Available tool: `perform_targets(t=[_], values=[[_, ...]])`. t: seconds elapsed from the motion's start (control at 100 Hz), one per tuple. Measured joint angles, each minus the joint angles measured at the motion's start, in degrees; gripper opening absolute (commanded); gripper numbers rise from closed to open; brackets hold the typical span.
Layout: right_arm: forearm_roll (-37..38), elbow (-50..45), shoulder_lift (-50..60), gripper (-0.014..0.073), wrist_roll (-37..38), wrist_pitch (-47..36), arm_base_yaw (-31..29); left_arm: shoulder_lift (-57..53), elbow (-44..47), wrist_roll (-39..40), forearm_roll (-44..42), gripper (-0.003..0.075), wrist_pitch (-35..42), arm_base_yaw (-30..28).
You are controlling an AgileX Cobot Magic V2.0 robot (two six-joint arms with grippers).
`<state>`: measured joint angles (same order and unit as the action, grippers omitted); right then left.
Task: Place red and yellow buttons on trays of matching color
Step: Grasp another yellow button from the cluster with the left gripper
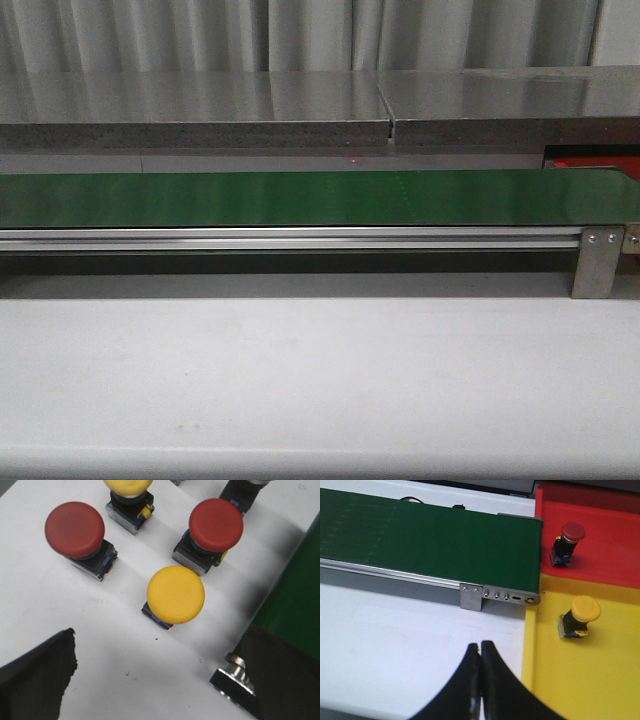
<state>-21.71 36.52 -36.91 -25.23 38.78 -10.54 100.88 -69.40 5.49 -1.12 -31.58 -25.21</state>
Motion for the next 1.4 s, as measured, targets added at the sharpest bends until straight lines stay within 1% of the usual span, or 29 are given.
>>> perform_targets(t=[0.4, 0.64, 0.74, 0.79, 0.86, 1.12, 1.27, 1.4], values=[[0.0, 0.0, 0.0, -0.0117, 0.0, 0.0, 0.0, 8.9, -7.9, -1.4, 0.0, 0.0627, -0.2, 0.0], [0.0, 0.0, 0.0, -0.0117, 0.0, 0.0, 0.0, 11.5, -8.8, -1.4, 0.5, 0.0627, -0.6, 0.0], [0.0, 0.0, 0.0, -0.0117, 0.0, 0.0, 0.0, 11.8, -8.8, -1.4, 0.7, 0.0604, -0.6, 0.0], [0.0, 0.0, 0.0, -0.0117, 0.0, 0.0, 0.0, 11.9, -8.8, -1.4, 1.1, 0.0579, -0.6, 0.0], [0.0, 0.0, 0.0, -0.0117, 0.0, 0.0, 0.0, 11.9, -8.8, -1.4, 1.4, 0.0523, -0.6, 0.0], [0.0, 0.0, 0.0, -0.0117, 0.0, 0.0, 0.0, 11.9, -8.8, -1.4, 1.7, 0.0227, -1.0, 0.0], [0.0, 0.0, 0.0, -0.0117, 0.0, 0.0, 0.0, 11.9, -8.8, -1.4, 2.0, 0.0071, -1.1, 0.0], [0.0, 0.0, 0.0, -0.0117, 0.0, 0.0, 0.0, 11.9, -8.8, -1.4, 2.6, -0.0015, -1.4, 0.0]])
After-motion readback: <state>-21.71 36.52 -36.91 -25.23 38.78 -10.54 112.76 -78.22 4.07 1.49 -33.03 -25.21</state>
